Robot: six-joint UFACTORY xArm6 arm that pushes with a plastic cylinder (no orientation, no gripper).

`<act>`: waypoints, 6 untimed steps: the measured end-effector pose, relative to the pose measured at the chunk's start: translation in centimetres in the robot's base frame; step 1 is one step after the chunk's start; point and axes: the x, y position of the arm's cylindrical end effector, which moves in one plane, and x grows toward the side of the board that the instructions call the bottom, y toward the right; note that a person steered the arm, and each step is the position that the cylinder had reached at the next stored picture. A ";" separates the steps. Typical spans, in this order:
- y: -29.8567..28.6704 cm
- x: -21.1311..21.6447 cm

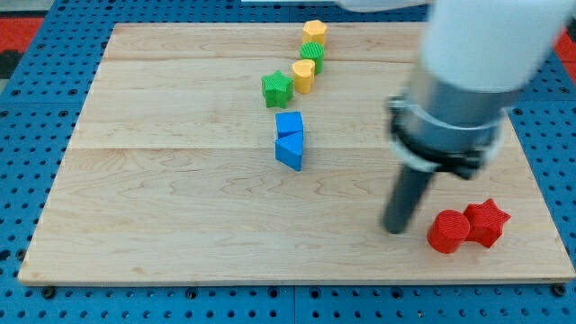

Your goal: Push yellow hexagon closer to green star

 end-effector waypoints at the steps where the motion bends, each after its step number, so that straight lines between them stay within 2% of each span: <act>1: 2.4 -7.1; 2: 6.8 -16.8; 3: 6.9 -27.9; 4: 6.0 -35.5; 5: 4.1 -36.2; 6: -2.9 -36.1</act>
